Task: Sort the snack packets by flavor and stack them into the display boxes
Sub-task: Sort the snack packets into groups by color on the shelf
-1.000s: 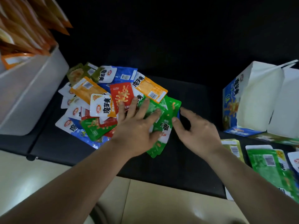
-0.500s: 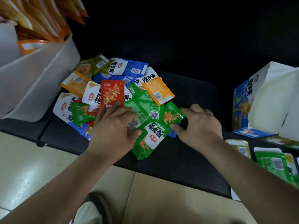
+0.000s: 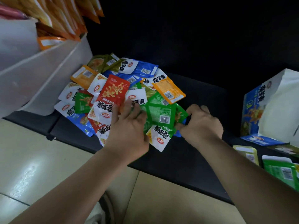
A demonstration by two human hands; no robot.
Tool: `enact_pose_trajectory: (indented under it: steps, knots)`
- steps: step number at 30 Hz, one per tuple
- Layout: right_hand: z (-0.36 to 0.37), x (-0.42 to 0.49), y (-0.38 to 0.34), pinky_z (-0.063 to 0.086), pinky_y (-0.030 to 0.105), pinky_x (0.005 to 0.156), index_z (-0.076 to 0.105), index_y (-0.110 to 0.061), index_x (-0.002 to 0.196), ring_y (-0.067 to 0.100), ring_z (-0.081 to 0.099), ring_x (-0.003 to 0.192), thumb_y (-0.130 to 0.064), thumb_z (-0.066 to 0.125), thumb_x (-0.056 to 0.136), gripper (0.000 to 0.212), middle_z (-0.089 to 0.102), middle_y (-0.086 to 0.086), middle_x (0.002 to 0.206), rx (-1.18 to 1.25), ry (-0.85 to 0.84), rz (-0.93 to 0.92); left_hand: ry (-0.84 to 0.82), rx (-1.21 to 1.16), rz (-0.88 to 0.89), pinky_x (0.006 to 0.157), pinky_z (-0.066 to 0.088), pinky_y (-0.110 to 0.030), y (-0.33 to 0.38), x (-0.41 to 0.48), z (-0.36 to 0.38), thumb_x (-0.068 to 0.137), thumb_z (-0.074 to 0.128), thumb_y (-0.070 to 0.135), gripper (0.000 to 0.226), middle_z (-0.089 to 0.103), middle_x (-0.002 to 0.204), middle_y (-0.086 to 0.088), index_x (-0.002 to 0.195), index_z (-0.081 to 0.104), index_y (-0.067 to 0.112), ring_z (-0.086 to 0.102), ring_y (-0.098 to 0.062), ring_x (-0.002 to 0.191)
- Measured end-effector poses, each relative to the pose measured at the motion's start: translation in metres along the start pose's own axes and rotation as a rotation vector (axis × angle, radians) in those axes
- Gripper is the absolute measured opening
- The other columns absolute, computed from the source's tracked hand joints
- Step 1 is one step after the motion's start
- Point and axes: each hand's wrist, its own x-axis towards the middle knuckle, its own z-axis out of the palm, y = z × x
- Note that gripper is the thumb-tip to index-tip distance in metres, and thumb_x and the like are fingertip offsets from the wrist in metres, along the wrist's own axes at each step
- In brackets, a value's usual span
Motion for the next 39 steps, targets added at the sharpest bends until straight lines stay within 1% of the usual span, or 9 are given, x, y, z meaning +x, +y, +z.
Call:
enact_pose_trajectory:
  steps: [3, 8, 16, 20, 23, 28, 31, 34, 39]
  knots:
    - [0.001, -0.005, 0.007, 0.042, 0.031, 0.065, 0.056, -0.031, 0.109, 0.026, 0.063, 0.089, -0.047, 0.074, 0.086, 0.033, 0.052, -0.006, 0.116, 0.027, 0.041, -0.008, 0.074, -0.011, 0.097, 0.122, 0.023, -0.067, 0.014, -0.016, 0.02, 0.079, 0.04, 0.038, 0.073, 0.051, 0.154, -0.016, 0.142, 0.059, 0.006, 0.032, -0.036, 0.153]
    - [-0.004, -0.003, 0.018, 0.043, 0.033, 0.068, 0.062, -0.032, 0.116, 0.029, 0.061, 0.088, -0.035, 0.056, 0.094, 0.023, 0.052, -0.006, 0.112, 0.115, 0.016, -0.026, 0.099, -0.142, 0.214, 0.119, 0.034, -0.062, 0.018, -0.02, 0.038, 0.081, 0.07, 0.033, 0.067, 0.053, 0.154, -0.011, 0.143, 0.059, 0.011, 0.042, -0.028, 0.149]
    - [-0.016, -0.001, 0.049, 0.045, 0.035, 0.081, 0.071, -0.04, 0.101, 0.016, 0.062, 0.097, -0.03, 0.046, 0.099, 0.027, 0.068, -0.016, 0.098, 0.512, -0.067, 0.088, -0.101, -0.441, 0.412, 0.129, 0.007, -0.033, 0.019, -0.023, 0.036, 0.084, 0.066, 0.015, 0.068, 0.035, 0.163, 0.02, 0.148, 0.055, 0.033, 0.008, -0.001, 0.158]
    - [-0.007, -0.015, 0.05, 0.044, 0.028, 0.081, 0.067, -0.044, 0.117, 0.005, 0.062, 0.103, -0.059, 0.059, 0.095, 0.029, 0.066, -0.022, 0.114, 0.476, -0.049, 0.017, 0.14, -0.602, 0.232, 0.116, 0.043, -0.028, 0.03, -0.014, 0.037, 0.092, 0.072, 0.014, 0.035, 0.063, 0.14, 0.011, 0.126, 0.072, 0.022, 0.046, 0.001, 0.139]
    - [0.003, -0.018, 0.045, 0.037, 0.023, 0.085, 0.058, -0.039, 0.138, 0.007, 0.057, 0.123, -0.058, 0.068, 0.09, 0.053, 0.056, -0.022, 0.138, 0.342, 0.034, -0.039, 0.23, -0.553, -0.017, 0.098, 0.044, -0.025, 0.042, -0.001, 0.032, 0.083, 0.083, 0.027, 0.054, 0.055, 0.132, 0.007, 0.133, 0.064, 0.02, 0.049, -0.007, 0.121]
    - [0.009, -0.015, 0.043, 0.042, 0.025, 0.085, 0.06, -0.036, 0.14, 0.012, 0.06, 0.122, -0.055, 0.073, 0.088, 0.057, 0.062, -0.017, 0.135, 0.395, 0.103, -0.009, 0.108, -0.621, -0.18, 0.093, 0.053, -0.043, 0.047, 0.018, 0.027, 0.069, 0.088, 0.031, 0.076, 0.059, 0.115, 0.004, 0.136, 0.053, 0.029, 0.053, -0.02, 0.113]
    - [0.011, -0.018, 0.039, 0.049, 0.028, 0.081, 0.062, -0.041, 0.135, 0.008, 0.065, 0.105, -0.046, 0.078, 0.086, 0.052, 0.067, -0.024, 0.109, 0.551, 0.144, 0.064, 0.026, -0.736, -0.162, 0.086, 0.059, -0.043, 0.046, 0.017, 0.03, 0.075, 0.087, 0.031, 0.058, 0.067, 0.11, 0.007, 0.126, 0.059, 0.032, 0.065, -0.015, 0.103]
    - [0.012, -0.02, 0.032, 0.059, 0.036, 0.081, 0.058, -0.039, 0.139, 0.002, 0.069, 0.093, -0.031, 0.079, 0.089, 0.055, 0.067, -0.023, 0.112, 0.735, 0.17, 0.084, 0.025, -0.702, -0.118, 0.078, 0.057, -0.037, 0.047, 0.01, 0.033, 0.084, 0.082, 0.033, 0.032, 0.066, 0.1, 0.005, 0.11, 0.066, 0.025, 0.065, -0.013, 0.091]
    - [0.011, -0.02, 0.025, 0.054, 0.017, 0.073, 0.05, -0.03, 0.146, 0.004, 0.067, 0.1, -0.004, 0.073, 0.088, 0.067, 0.065, -0.01, 0.114, 0.988, 0.134, 0.095, 0.106, -0.777, -0.181, 0.075, 0.058, -0.035, 0.042, -0.001, 0.027, 0.091, 0.076, 0.026, 0.026, 0.068, 0.103, 0.007, 0.114, 0.063, 0.025, 0.065, -0.008, 0.091]
